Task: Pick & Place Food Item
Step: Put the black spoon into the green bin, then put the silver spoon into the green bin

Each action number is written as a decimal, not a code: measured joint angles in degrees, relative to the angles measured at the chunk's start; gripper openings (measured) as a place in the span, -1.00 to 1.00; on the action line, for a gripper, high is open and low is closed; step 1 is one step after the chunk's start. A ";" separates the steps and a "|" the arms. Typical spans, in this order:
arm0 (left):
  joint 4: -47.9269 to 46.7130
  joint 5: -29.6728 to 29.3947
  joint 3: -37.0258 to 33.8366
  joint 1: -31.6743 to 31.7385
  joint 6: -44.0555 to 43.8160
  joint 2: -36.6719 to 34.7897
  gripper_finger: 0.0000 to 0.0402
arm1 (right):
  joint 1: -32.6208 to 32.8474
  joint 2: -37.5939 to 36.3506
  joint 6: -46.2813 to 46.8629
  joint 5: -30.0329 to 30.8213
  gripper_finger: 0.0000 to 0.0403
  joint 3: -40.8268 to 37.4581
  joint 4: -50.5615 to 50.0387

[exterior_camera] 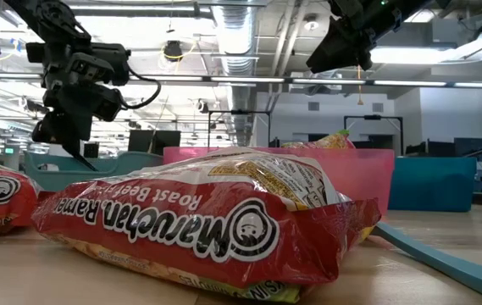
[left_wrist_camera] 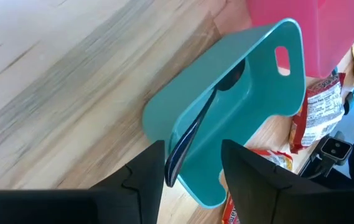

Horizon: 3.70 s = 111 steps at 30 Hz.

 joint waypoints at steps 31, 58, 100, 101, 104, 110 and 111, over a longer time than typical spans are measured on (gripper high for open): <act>19.47 -3.88 0.02 9.50 8.40 -0.02 -0.23 | 0.01 0.00 -0.18 -0.01 -0.44 0.00 -0.07; 77.32 -4.39 0.04 -13.81 2.80 -0.02 -0.23 | 0.09 0.00 1.06 -0.02 -0.44 0.00 -0.14; 76.22 -4.52 0.04 -31.79 6.44 -0.02 -0.23 | 27.04 0.01 34.06 -10.79 -0.44 -2.29 -27.74; 76.22 -4.52 0.04 -31.79 6.44 -0.02 -0.23 | 27.49 0.26 34.79 -10.79 -0.44 -2.29 -27.73; 76.01 -4.52 0.04 -31.79 6.44 -0.02 -0.23 | 28.98 1.48 37.07 -10.79 -0.44 -2.32 -28.75; 75.57 -4.52 0.04 -31.77 6.44 -0.02 -0.23 | 31.84 7.32 38.82 -11.02 -0.44 -2.31 -30.50; 75.57 -4.57 0.04 -31.77 6.44 -0.02 -0.23 | 32.23 8.44 39.07 -11.36 -0.44 -2.30 -30.42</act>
